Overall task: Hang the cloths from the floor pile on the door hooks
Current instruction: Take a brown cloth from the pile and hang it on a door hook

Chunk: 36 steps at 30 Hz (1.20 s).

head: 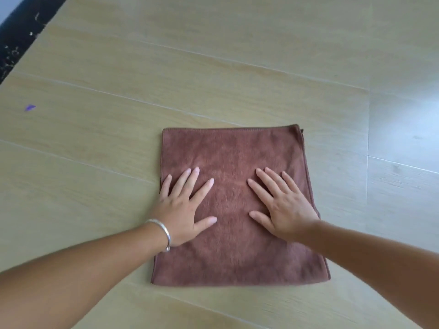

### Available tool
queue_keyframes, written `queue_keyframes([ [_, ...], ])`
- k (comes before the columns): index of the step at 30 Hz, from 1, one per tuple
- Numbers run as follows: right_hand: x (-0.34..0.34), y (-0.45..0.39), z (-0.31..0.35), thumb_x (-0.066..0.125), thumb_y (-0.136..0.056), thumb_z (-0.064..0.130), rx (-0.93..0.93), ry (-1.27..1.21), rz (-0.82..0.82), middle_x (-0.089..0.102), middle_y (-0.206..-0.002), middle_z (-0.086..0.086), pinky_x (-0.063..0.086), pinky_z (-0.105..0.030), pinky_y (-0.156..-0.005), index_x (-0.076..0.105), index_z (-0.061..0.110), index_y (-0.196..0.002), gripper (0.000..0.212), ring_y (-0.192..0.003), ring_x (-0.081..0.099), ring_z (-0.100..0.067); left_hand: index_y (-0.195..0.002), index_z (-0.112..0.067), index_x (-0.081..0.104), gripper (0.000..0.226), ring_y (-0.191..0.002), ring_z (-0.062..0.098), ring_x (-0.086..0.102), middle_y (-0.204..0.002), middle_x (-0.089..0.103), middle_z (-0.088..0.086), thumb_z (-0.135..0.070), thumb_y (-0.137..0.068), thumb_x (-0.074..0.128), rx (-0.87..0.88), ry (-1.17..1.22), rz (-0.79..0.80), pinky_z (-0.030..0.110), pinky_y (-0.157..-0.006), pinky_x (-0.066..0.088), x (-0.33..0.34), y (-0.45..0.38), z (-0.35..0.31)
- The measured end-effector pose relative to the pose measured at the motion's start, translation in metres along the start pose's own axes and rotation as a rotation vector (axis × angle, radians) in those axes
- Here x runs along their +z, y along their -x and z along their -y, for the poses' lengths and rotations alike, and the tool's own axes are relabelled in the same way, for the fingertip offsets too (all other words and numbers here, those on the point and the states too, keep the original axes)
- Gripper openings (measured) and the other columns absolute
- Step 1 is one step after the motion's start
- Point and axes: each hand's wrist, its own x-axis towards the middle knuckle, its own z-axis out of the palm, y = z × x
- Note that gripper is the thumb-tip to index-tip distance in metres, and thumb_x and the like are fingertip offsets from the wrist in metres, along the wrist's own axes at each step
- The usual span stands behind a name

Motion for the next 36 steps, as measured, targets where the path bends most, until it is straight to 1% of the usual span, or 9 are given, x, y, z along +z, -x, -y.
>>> queue_keyframes([
  [4, -0.024, -0.049, -0.024, 0.008, -0.089, 0.071, 0.07, 0.085, 0.055, 0.003, -0.162, -0.004, 0.004, -0.049, -0.119, 0.005, 0.027, -0.153, 0.078, -0.148, -0.001, -0.024, -0.149, -0.038, -0.015, 0.086, -0.147, 0.022, -0.012, -0.161, -0.014, 0.006, -0.081, -0.078, 0.009, -0.071, -0.015, 0.019, 0.051, -0.118, -0.001, -0.024, -0.052, 0.02],
  [6, -0.035, -0.069, -0.029, 0.011, -0.089, 0.071, 0.133, 0.127, 0.058, -0.001, -0.161, -0.006, 0.003, -0.049, -0.119, 0.002, 0.025, -0.153, 0.079, -0.148, -0.004, -0.025, -0.151, -0.033, -0.009, 0.082, -0.148, 0.023, -0.009, -0.161, -0.009, 0.008, -0.074, -0.084, 0.016, -0.101, -0.046, 0.008, 0.05, -0.118, 0.0, -0.036, -0.069, 0.027],
  [11, -0.023, -0.035, 0.001, 0.037, -0.092, 0.054, -0.019, 0.023, -0.127, 0.017, -0.159, -0.011, 0.014, -0.048, -0.118, 0.022, 0.016, -0.152, 0.072, -0.147, 0.012, -0.027, -0.153, -0.026, 0.011, 0.078, -0.148, 0.023, 0.003, -0.162, 0.006, 0.007, -0.065, -0.087, 0.021, 0.018, 0.027, -0.066, 0.049, -0.118, 0.009, -0.027, -0.031, -0.003],
  [17, 0.004, 0.012, 0.002, 0.034, -0.095, 0.057, -0.1, -0.05, -0.062, 0.022, -0.158, -0.009, 0.02, -0.048, -0.117, 0.031, 0.015, -0.15, 0.069, -0.147, 0.015, -0.025, -0.15, -0.019, 0.031, 0.08, -0.146, 0.026, 0.019, -0.159, 0.021, 0.01, -0.066, -0.086, 0.04, 0.276, -0.015, -0.062, 0.054, -0.113, 0.022, -0.004, 0.032, -0.005],
  [22, 0.004, 0.042, -0.012, 0.04, -0.091, 0.063, -0.333, 0.0, -0.034, 0.025, -0.157, -0.011, 0.019, -0.045, -0.116, 0.034, 0.008, -0.147, 0.079, -0.146, 0.019, -0.025, -0.146, -0.01, 0.037, 0.087, -0.143, 0.026, 0.029, -0.155, 0.03, 0.011, -0.071, -0.084, 0.041, 0.421, -0.098, -0.022, 0.053, -0.111, 0.031, -0.008, 0.057, 0.006],
  [25, 0.008, 0.065, -0.019, 0.045, -0.09, 0.053, -0.396, 0.078, 0.001, 0.029, -0.155, -0.012, 0.023, -0.045, -0.112, 0.037, 0.005, -0.145, 0.074, -0.143, 0.028, -0.028, -0.141, -0.009, 0.046, 0.068, -0.135, 0.026, 0.042, -0.149, 0.041, 0.011, -0.053, -0.089, 0.042, 0.413, -0.15, -0.042, 0.051, -0.102, 0.044, -0.015, 0.058, 0.004],
  [29, 0.002, 0.065, -0.012, 0.034, -0.084, 0.014, -0.312, 0.115, -0.056, 0.041, -0.147, -0.018, 0.045, -0.049, -0.099, 0.048, -0.002, -0.137, 0.057, -0.131, 0.045, -0.034, -0.124, -0.002, 0.063, 0.056, -0.117, 0.03, 0.06, -0.135, 0.056, 0.016, -0.013, -0.081, 0.028, 0.367, -0.152, -0.139, 0.04, -0.075, 0.058, -0.015, 0.055, -0.017],
  [32, 0.0, 0.062, -0.001, 0.024, -0.086, 0.007, -0.231, 0.173, -0.079, 0.046, -0.142, -0.023, 0.051, -0.047, -0.091, 0.051, -0.005, -0.133, 0.056, -0.125, 0.052, -0.036, -0.121, -0.005, 0.066, 0.056, -0.112, 0.026, 0.063, -0.131, 0.06, 0.013, -0.01, -0.081, 0.027, 0.339, -0.201, -0.137, 0.03, -0.058, 0.056, -0.018, 0.053, -0.03],
  [36, -0.002, 0.06, 0.003, 0.022, -0.086, 0.007, -0.229, 0.23, -0.108, 0.048, -0.139, -0.025, 0.054, -0.041, -0.084, 0.053, -0.006, -0.13, 0.056, -0.123, 0.054, -0.035, -0.122, -0.009, 0.065, 0.059, -0.107, 0.021, 0.066, -0.131, 0.061, 0.006, -0.006, -0.078, 0.026, 0.317, -0.212, -0.176, 0.03, -0.051, 0.051, -0.025, 0.051, -0.025],
])
